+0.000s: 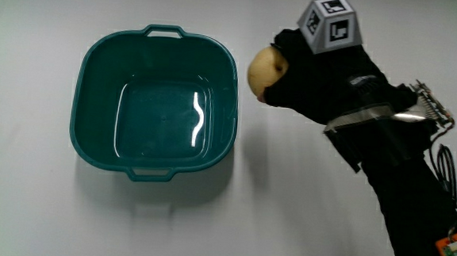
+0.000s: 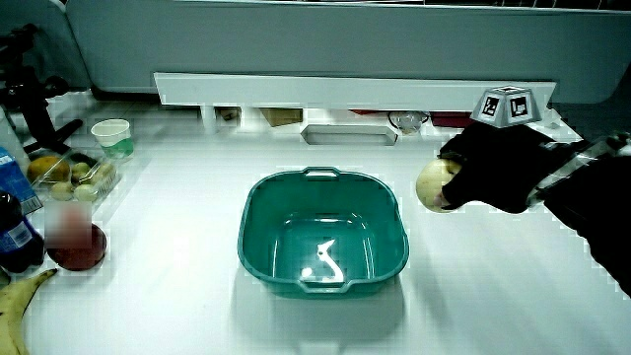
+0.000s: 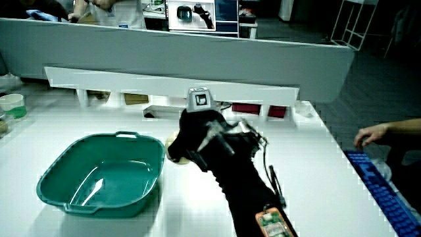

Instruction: Place pear on desk

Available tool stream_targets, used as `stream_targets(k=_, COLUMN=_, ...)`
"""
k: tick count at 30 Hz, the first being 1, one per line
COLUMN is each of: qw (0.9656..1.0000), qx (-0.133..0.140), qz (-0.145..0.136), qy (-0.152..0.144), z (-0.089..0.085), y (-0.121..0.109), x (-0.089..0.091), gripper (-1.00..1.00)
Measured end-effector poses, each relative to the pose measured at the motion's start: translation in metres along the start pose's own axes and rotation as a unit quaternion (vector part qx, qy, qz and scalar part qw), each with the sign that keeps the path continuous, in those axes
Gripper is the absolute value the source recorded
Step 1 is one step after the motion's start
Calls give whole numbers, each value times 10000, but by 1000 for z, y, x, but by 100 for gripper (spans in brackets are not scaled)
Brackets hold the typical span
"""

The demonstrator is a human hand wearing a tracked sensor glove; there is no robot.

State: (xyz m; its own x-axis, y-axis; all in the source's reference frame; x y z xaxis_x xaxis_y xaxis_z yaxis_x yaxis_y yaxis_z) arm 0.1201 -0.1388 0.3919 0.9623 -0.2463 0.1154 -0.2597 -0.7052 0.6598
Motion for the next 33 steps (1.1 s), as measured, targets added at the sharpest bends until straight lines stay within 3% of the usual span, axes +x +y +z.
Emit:
stream_targets(k=1, qw=10000, qx=-10, qz=-60, qy=15, z=-2, y=0, x=5, gripper=0)
stream_targets(k=2, qw=9992, qx=-25, qz=-372, qy=-125, z=-6, y=3, x=11, gripper=0)
stream_targets(k=4, qw=9996, qx=-97, qz=-233, qy=-84, z=-10, y=1, x=16, gripper=0)
stream_targets(k=5, qw=9975, qx=-36, qz=-676, qy=-208, z=-18, y=9, x=25, gripper=0)
stream_targets(k=6, qw=9990, qx=-53, qz=-427, qy=-113, z=-18, y=3, x=24, gripper=0)
stream_targets(k=7, qw=9987, qx=-166, qz=-472, qy=-112, z=-22, y=6, x=28, gripper=0)
stream_targets(k=8, qw=9975, qx=-112, qz=-671, qy=-203, z=-29, y=10, x=35, gripper=0)
stream_targets(k=9, qw=9980, qx=-165, qz=-584, qy=-162, z=-30, y=7, x=34, gripper=0)
stream_targets(k=10, qw=9966, qx=-95, qz=-780, qy=-237, z=-36, y=11, x=40, gripper=0)
stream_targets(k=12, qw=9981, qx=-248, qz=-562, qy=-65, z=-41, y=8, x=41, gripper=0)
stream_targets(k=13, qw=9975, qx=-123, qz=-670, qy=-197, z=-46, y=11, x=44, gripper=0)
stream_targets(k=15, qw=9974, qx=-351, qz=-623, qy=-35, z=-54, y=12, x=47, gripper=0)
stream_targets(k=16, qw=9968, qx=-320, qz=-727, qy=-82, z=-59, y=14, x=50, gripper=0)
stream_targets(k=17, qw=9972, qx=-446, qz=-592, qy=31, z=-60, y=12, x=49, gripper=0)
stream_targets(k=19, qw=9967, qx=-429, qz=-695, qy=11, z=-67, y=15, x=53, gripper=0)
stream_targets(k=33, qw=9955, qx=-635, qz=-697, qy=64, z=-90, y=18, x=58, gripper=0)
